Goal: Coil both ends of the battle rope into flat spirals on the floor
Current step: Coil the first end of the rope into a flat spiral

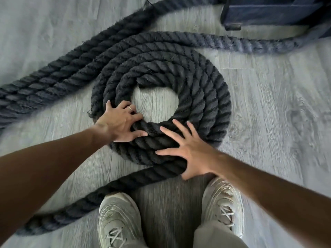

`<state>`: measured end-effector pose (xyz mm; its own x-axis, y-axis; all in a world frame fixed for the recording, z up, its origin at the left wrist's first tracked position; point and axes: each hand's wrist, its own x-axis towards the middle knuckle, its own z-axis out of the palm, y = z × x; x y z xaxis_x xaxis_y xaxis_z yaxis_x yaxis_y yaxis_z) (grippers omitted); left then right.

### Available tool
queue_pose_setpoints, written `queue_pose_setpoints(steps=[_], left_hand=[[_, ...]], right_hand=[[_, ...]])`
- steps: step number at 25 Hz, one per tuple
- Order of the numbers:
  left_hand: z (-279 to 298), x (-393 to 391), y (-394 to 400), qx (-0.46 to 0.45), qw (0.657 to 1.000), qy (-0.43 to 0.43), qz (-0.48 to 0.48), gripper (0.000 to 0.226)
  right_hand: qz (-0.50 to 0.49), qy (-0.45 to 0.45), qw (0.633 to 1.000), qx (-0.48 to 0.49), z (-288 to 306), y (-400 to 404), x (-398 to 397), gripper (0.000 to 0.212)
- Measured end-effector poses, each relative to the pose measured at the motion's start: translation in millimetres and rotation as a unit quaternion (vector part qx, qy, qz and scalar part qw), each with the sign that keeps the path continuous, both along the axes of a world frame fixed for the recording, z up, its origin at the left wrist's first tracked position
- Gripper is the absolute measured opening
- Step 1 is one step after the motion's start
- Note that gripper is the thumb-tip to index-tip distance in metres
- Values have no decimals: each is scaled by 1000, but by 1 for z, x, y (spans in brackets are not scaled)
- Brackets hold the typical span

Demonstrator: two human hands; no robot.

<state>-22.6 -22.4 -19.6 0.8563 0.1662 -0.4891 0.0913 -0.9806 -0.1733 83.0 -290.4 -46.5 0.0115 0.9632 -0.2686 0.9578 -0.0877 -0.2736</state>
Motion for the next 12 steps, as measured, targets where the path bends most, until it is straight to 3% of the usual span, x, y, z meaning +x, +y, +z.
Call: queue_pose_setpoints(steps=[3, 5, 12], left_hand=[[-10, 10, -48, -30, 990, -46, 130, 94], [-18, 21, -63, -30, 985, -55, 164, 95], [-23, 11, -22, -49, 986, -116, 106, 98]], right_hand=[[45, -58, 996, -56, 15, -17, 73, 123], [27, -80, 992, -90, 25, -25, 96, 121], [-80, -9, 997, -16, 10, -25, 6, 93]])
